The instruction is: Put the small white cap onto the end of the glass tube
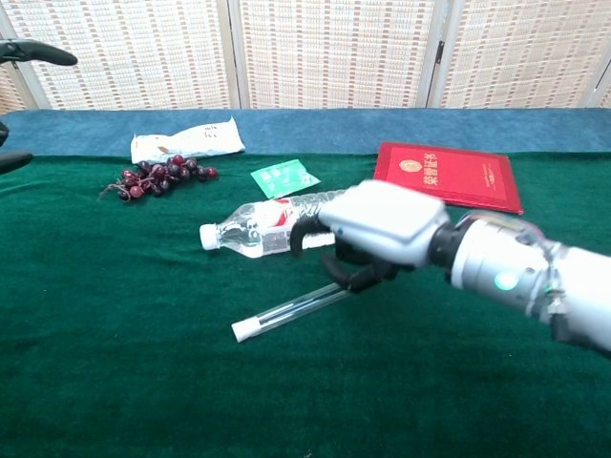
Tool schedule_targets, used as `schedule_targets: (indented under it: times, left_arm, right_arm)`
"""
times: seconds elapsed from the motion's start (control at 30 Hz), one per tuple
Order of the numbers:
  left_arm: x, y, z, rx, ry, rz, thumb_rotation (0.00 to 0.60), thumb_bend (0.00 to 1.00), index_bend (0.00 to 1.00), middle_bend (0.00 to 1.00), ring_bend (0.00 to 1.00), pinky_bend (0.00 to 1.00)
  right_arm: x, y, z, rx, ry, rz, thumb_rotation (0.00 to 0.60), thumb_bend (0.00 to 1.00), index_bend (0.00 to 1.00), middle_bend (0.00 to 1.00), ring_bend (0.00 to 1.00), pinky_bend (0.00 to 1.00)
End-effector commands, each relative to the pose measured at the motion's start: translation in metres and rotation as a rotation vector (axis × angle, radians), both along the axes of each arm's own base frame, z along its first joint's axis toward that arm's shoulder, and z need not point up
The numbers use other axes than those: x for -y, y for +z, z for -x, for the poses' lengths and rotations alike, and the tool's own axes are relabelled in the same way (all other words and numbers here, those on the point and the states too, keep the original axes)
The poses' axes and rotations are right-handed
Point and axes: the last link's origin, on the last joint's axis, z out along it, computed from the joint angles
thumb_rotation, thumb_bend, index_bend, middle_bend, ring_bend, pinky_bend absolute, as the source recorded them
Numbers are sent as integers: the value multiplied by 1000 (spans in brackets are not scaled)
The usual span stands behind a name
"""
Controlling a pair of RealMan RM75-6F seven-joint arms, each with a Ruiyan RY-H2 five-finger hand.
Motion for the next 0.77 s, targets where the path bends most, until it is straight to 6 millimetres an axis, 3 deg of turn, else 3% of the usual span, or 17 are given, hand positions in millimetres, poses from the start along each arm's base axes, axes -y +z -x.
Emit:
schedule_targets:
  times: [0.03, 0.13, 0.2, 0.37, 0.47, 0.6, 0.67, 0.77]
  left_arm:
    - [0, 6, 12, -45, 35, -33, 600, 422, 98, 1000, 850, 948]
    - [1, 11, 28, -91, 88, -88, 600, 422, 159, 988, 808, 901]
    - [3, 13, 40, -135, 131, -126, 600, 422, 210, 945, 761, 826]
    - [14, 17, 68, -270, 223, -214, 600, 414, 219, 770, 591, 605]
    - [24, 16, 78, -313, 260, -250, 600, 408, 216, 638, 470, 502]
    - [38, 13, 85, -333, 281, -298, 600, 403, 203, 501, 336, 377]
    - [46, 14, 86, -348, 280, -332, 600, 401, 203, 478, 314, 339]
    - [57, 13, 84, -359, 275, -350, 600, 397, 200, 443, 281, 305]
  right_arm:
    - [-1, 48, 10, 86, -44, 101, 463, 760, 315, 931, 1000, 1000]
    - [-8, 87, 29, 114, -105, 184, 465, 729, 310, 816, 994, 998]
    - [-16, 112, 46, 120, -155, 243, 465, 659, 310, 728, 938, 952]
    - [-42, 162, 91, 137, -300, 344, 465, 543, 289, 429, 605, 636]
    - [-58, 185, 117, 137, -382, 379, 480, 536, 192, 267, 407, 491]
    - [-81, 206, 144, 131, -456, 426, 484, 536, 86, 136, 212, 243]
    - [-93, 213, 157, 136, -496, 446, 485, 536, 68, 102, 142, 142]
    - [-111, 221, 172, 143, -553, 444, 485, 536, 42, 83, 98, 88]
